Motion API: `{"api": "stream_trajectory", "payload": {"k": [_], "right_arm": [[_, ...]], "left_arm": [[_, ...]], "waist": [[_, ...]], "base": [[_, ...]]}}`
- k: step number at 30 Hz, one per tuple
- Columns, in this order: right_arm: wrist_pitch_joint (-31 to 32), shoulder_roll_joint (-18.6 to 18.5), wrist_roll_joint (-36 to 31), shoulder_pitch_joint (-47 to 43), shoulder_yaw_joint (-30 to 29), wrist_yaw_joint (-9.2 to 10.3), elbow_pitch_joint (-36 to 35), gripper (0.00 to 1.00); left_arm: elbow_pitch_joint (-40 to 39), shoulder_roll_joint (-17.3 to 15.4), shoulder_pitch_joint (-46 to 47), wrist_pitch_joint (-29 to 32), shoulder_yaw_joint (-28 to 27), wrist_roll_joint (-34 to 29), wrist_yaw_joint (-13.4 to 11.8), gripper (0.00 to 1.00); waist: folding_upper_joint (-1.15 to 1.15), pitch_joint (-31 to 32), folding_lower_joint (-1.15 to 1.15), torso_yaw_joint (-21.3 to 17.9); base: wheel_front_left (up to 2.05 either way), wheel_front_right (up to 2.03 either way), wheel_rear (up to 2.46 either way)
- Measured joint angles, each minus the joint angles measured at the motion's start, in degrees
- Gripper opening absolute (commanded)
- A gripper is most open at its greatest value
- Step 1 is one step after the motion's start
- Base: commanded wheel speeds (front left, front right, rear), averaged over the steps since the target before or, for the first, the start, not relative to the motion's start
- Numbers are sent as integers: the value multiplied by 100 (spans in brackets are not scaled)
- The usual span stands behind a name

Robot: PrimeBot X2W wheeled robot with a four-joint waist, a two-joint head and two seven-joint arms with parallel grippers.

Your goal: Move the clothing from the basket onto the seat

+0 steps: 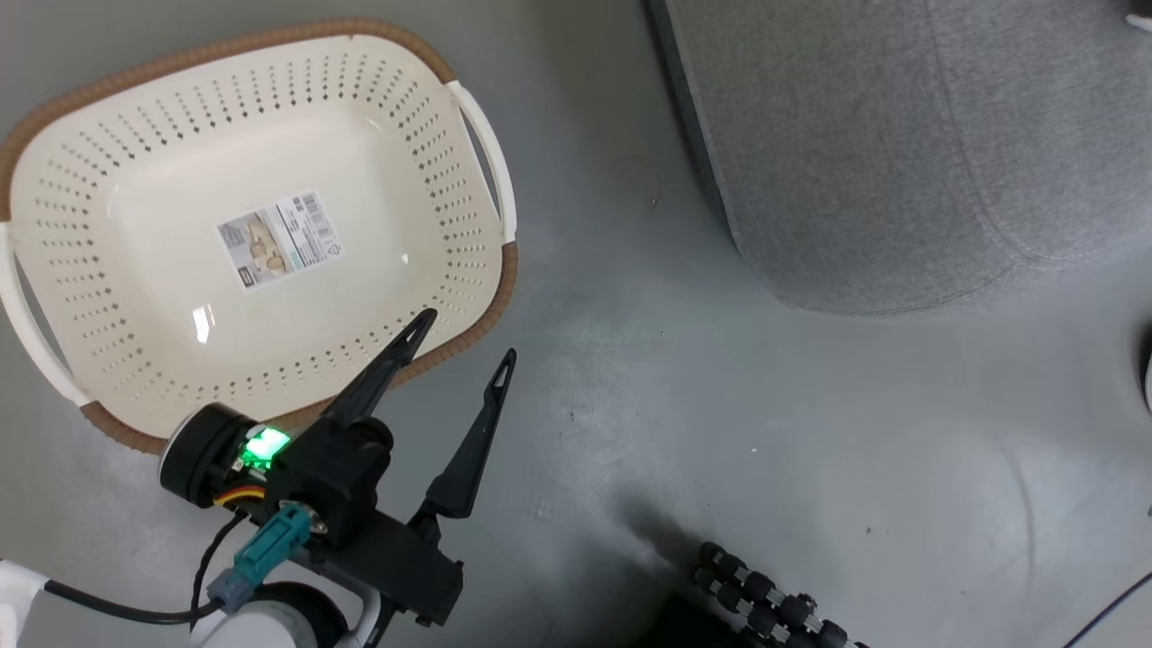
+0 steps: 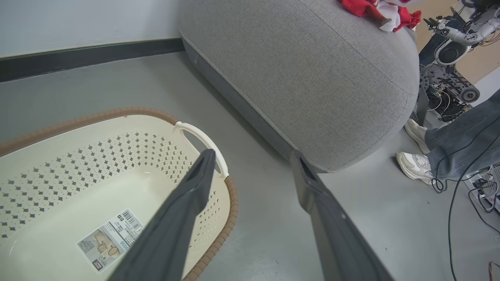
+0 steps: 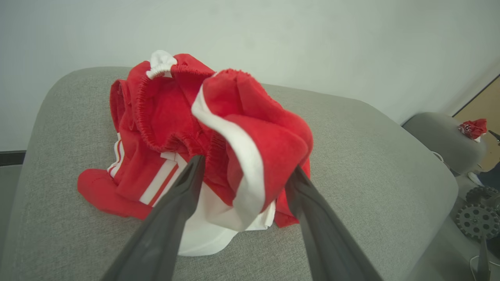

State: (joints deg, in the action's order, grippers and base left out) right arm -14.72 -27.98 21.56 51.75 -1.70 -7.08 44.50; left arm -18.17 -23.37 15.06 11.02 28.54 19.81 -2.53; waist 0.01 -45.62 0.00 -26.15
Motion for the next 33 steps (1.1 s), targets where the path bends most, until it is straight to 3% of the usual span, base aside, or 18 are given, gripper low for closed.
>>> {"api": "stream_trajectory", "payload": {"k": [20, 28, 33], "right_arm": [[1, 353, -397, -2050, 130, -4, -1686, 100], [1, 672, -495, -2566, 356, -4, -2045, 100], [1, 868, -575, -2741, 635, -5, -2206, 100]], "left_arm": [[1104, 802, -55, -827, 13, 357, -70, 100], [1794, 1284, -54, -1327, -204, 609, -166, 100], [2267, 1378, -53, -1597, -385, 692, -209, 100]], "waist": [[-1, 1380, -1, 101], [-1, 1882, -1, 507], [-1, 2179, -1, 869]], "base": [[0, 0, 0], [0, 0, 0], [0, 0, 0]]}}
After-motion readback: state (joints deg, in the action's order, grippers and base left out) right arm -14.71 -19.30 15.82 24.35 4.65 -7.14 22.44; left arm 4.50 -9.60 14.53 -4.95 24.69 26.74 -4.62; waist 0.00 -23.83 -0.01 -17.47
